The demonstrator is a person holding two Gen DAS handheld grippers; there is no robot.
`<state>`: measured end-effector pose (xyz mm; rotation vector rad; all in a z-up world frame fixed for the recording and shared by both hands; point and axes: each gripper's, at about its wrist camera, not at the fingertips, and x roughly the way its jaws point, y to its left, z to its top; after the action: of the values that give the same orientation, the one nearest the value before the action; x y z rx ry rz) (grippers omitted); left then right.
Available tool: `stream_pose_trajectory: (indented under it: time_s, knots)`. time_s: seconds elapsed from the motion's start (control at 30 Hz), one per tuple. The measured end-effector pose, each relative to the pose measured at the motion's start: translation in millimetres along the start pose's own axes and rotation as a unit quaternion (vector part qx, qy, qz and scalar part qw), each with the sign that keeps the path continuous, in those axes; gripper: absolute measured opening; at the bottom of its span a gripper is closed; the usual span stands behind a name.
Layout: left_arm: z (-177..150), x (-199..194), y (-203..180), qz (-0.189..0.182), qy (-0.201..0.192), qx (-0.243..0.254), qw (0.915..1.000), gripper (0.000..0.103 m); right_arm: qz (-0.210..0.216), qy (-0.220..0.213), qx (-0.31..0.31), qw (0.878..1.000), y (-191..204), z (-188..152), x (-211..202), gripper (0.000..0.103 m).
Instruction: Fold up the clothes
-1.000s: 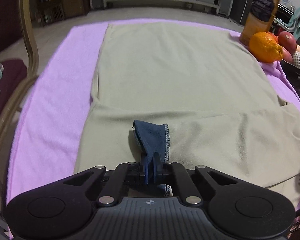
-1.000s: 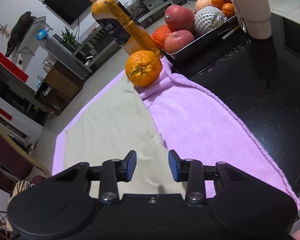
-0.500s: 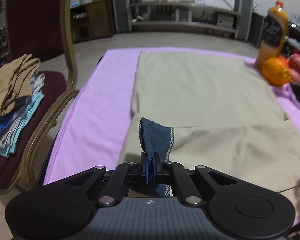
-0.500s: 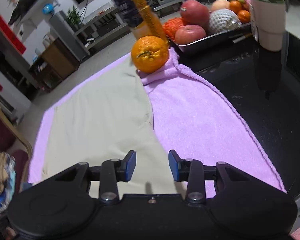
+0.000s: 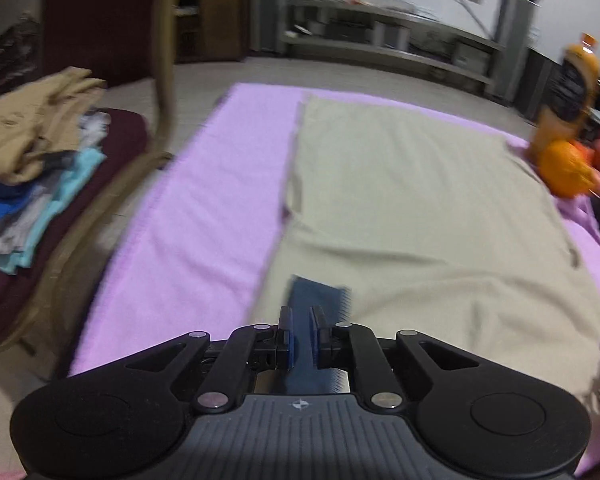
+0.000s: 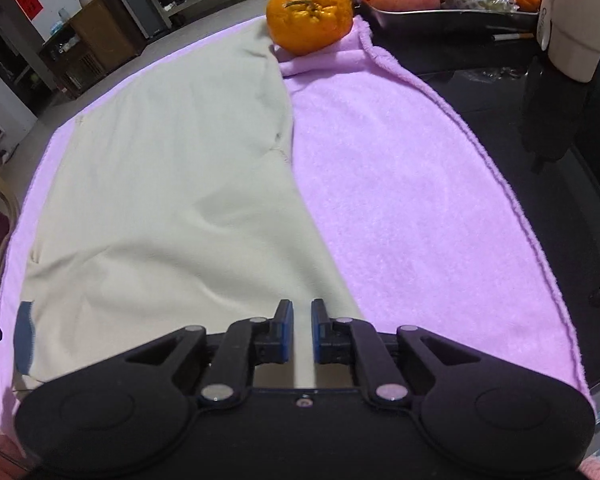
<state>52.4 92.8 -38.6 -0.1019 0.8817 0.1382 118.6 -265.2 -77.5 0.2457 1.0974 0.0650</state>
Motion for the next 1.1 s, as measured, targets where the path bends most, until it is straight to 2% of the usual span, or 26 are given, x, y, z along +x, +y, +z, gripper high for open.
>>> stream_pose_trajectory:
  time_s: [0.1, 0.2, 0.23, 0.27, 0.33, 0.4, 0.47, 0.57, 0.63, 0.7, 0.77, 0.87, 0.93, 1.0, 1.03, 1.1]
  knots:
    - [-7.7, 26.1, -20.6, 0.047, 0.043, 0.065, 0.9958, 0.013, -0.054, -0.009, -0.012, 0.998, -1.5, -2.6, -3.4, 0.009]
    - [-9.5, 24.5, -25.5, 0.08, 0.031, 0.09, 0.9922, 0.016, -0.102, -0.024, -0.011, 0.994, -6.0, -4.2, -10.1, 0.009]
    - [-9.6, 21.4, -24.7, 0.087, 0.024, 0.089, 0.992, 0.015, -0.109, -0.034, -0.006, 0.993, -8.5, -4.6, -14.1, 0.009]
    - [-7.1, 22.9, -25.1, 0.082, 0.024, 0.083, 0.9929, 0.015, -0.098, -0.047, 0.006, 0.994, -12.4, -3.8, -19.2, 0.01]
    - [-1.3, 27.5, -26.6, 0.068, 0.024, 0.071, 0.9949, 0.015, -0.021, -0.074, 0.062, 0.995, -25.2, 1.9, -29.2, 0.01]
    - [4.6, 32.2, -28.1, 0.054, 0.024, 0.058, 0.9966, 0.018, 0.065, -0.086, 0.133, 0.985, -37.3, 9.5, -27.9, 0.01]
    - [10.4, 36.8, -29.7, 0.04, 0.025, 0.046, 0.9979, 0.019, 0.135, -0.077, 0.197, 0.968, -45.2, 18.5, -11.9, 0.012]
    - [19.2, 43.7, -31.9, 0.018, 0.025, 0.027, 0.9991, 0.019, 0.226, -0.042, 0.27, 0.935, -48.0, 27.0, 24.2, 0.012]
    - [17.3, 50.5, -34.9, 0.028, 0.028, 0.032, 0.9987, 0.021, 0.273, -0.018, 0.297, 0.915, -43.9, 29.8, 51.4, 0.012]
    - [14.2, 51.0, -39.0, 0.035, 0.02, 0.05, 0.9979, 0.021, 0.274, -0.017, 0.301, 0.913, -43.5, 29.9, 70.8, 0.01]
    - [10.0, 49.4, -40.1, 0.034, 0.012, 0.063, 0.9974, 0.021, 0.27, -0.03, 0.312, 0.91, -48.9, 28.8, 84.7, 0.0]
    - [9.7, 48.4, -35.4, 0.026, 0.011, 0.061, 0.9978, 0.022, 0.266, -0.089, 0.358, 0.89, -73.6, 25.6, 86.5, 0.0]
    - [11.3, 48.4, -32.2, 0.022, 0.015, 0.051, 0.9983, 0.022, 0.218, -0.127, 0.397, 0.883, -89.8, 21.4, 77.9, 0.0]
    - [12.4, 48.0, -29.7, 0.019, 0.018, 0.042, 0.9988, 0.022, 0.199, -0.144, 0.436, 0.866, -101.9, 14.4, 70.5, 0.001]
    - [12.4, 47.5, -29.1, 0.019, 0.019, 0.04, 0.9988, 0.022, 0.191, -0.146, 0.437, 0.867, -101.9, 12.9, 65.2, 0.004]
    - [11.4, 45.0, -28.6, 0.023, 0.022, 0.038, 0.9988, 0.023, 0.177, -0.143, 0.401, 0.887, -91.2, 15.1, 52.7, 0.009]
